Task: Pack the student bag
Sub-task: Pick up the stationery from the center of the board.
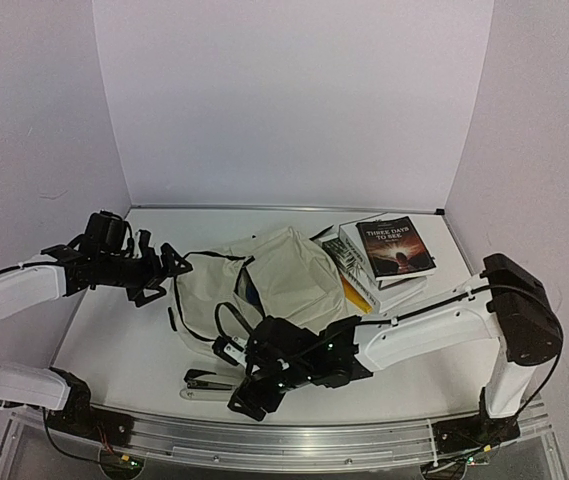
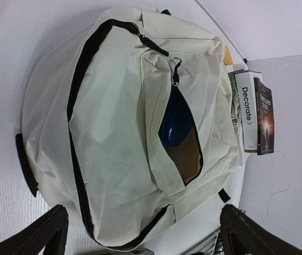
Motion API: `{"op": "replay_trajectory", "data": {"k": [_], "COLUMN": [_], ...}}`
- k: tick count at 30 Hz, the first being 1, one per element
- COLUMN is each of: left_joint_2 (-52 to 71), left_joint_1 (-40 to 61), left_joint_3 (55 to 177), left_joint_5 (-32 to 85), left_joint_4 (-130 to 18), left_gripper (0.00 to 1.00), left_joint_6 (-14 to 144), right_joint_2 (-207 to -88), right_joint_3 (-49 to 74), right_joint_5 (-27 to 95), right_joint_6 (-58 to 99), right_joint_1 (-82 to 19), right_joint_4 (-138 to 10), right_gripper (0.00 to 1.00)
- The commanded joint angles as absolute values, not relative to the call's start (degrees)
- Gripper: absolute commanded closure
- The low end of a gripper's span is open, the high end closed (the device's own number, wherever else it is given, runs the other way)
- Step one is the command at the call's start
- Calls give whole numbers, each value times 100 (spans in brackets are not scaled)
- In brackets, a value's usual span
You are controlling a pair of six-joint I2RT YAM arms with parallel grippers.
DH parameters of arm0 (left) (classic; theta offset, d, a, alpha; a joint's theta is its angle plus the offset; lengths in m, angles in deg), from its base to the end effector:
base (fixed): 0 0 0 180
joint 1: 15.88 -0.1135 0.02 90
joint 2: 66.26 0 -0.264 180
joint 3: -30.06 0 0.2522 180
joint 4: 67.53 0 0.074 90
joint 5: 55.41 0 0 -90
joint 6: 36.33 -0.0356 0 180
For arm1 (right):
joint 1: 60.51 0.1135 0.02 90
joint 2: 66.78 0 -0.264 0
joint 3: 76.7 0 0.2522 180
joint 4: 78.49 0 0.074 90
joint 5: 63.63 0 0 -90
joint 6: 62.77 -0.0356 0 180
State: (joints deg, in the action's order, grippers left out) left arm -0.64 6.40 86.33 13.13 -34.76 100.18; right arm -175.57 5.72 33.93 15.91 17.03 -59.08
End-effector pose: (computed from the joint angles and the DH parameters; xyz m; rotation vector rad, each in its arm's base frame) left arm 0.2165 -0.1028 0.2411 -0.3148 2.4555 -1.0044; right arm 0.0833 0.3986 0.1731 -1.4499 2.0981 0.8453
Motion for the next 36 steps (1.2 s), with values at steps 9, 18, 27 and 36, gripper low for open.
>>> {"op": "replay_trajectory", "data": {"k": [9, 18, 27, 36], "left_joint_2": [-248, -269, -284, -441], "left_joint_1": [609, 609, 609, 609], "left_joint_3": [8453, 8461, 8576, 8680], "left_joint_5": [1203, 1191, 1193, 1228], "left_joint_4": [-3657, -3619, -3461, -3327], "left_gripper": [0, 0, 0, 0], "left_joint_6": [10139, 10118, 10035, 9935], "right_joint_2": [-18198, -18476, -18776, -18594], "right_joint_3": [905, 1114, 1378, 1264], "right_joint_5": [2657, 2637, 2513, 2873], "right_joint_6": [1832, 1923, 2032, 2084], "right_joint_1": [1692, 1692, 1692, 1701], "right_joint_4": [-6008, -6154, -6236, -6365], "right_gripper": [23, 34, 50, 77]}}
